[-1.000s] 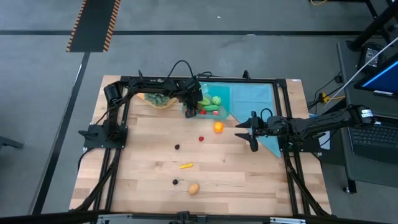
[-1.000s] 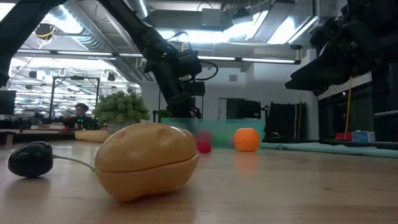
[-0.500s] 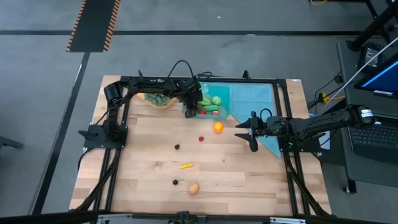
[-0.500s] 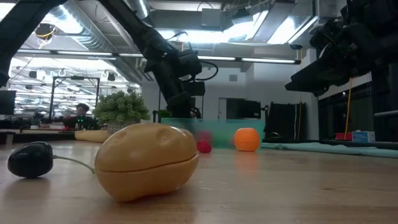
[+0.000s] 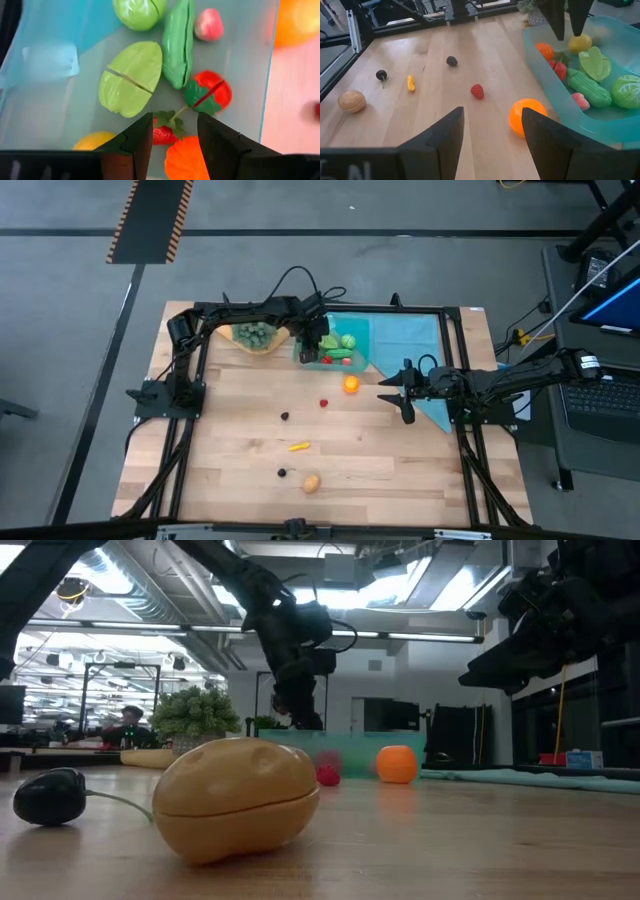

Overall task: Pick and placing Produce into tupperware
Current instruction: Put the blackberry into the blue bin

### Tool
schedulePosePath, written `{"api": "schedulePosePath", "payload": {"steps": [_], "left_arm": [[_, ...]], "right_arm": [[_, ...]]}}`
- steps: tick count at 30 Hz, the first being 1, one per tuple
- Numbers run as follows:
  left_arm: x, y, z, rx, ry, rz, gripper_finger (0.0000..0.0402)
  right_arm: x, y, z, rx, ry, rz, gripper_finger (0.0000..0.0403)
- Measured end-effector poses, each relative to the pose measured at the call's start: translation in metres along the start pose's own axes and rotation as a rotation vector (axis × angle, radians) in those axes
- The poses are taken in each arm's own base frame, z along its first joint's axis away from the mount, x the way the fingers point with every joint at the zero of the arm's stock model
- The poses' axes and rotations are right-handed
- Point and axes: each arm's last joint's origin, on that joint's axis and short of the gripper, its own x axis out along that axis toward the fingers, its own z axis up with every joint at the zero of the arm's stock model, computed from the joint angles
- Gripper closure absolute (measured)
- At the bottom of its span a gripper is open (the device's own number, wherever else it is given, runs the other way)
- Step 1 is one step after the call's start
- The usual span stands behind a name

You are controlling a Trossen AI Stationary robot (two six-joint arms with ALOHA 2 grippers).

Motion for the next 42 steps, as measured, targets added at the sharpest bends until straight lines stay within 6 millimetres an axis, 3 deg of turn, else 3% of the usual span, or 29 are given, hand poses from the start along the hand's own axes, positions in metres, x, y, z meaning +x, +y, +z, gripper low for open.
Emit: {"api": "schedulePosePath", "payload": {"steps": [6, 13, 19, 24, 34, 42], "left_arm": [[-0.028, 0.001, 0.003, -0.023, -0.056, 0.023, 0.0266], [-0.093, -0.015, 0.002, 0.009, -0.191, 0.055, 0.0278], [-0.139, -0.046, -0.026, 0.063, -0.360, 0.075, 0.0288], [-0.162, -0.069, -0.067, 0.063, -0.487, 0.075, 0.0296], [-0.178, -0.101, -0.136, 0.102, -0.750, 0.077, 0.0310], [-0.166, -0.113, -0.174, 0.108, -0.811, 0.041, 0.0322]], "right_arm": [[0.000, 0.000, 0.000, 0.000, 0.000, 0.000, 0.0201], [0.000, 0.000, 0.000, 0.000, 0.000, 0.000, 0.0201], [0.000, 0.000, 0.000, 0.000, 0.003, -0.001, 0.0201], [0.000, 0.000, -0.001, -0.003, 0.007, -0.001, 0.0201], [0.000, 0.000, 0.000, -0.004, 0.004, -0.001, 0.0201], [0.000, 0.000, 0.000, 0.000, -0.002, 0.001, 0.0201]]}}
